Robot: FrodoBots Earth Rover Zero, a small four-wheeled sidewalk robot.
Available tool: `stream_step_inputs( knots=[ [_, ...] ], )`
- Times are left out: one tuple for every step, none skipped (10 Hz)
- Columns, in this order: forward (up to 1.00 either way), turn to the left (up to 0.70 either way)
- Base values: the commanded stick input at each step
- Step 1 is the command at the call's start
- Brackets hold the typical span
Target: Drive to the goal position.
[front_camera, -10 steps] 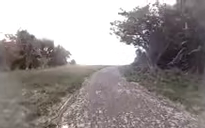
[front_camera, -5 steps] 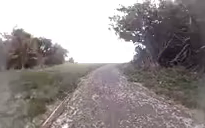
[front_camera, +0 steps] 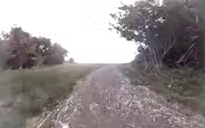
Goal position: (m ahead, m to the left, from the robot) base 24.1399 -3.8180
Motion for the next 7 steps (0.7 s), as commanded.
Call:
stream_step_inputs(
  knots=[
    [0.84,0.0],
    [0.82,0.0],
    [0.0,0.0],
    [0.0,0.0],
    [0.0,0.0],
    [0.0,0.0],
    [0.0,0.0]
  ],
)
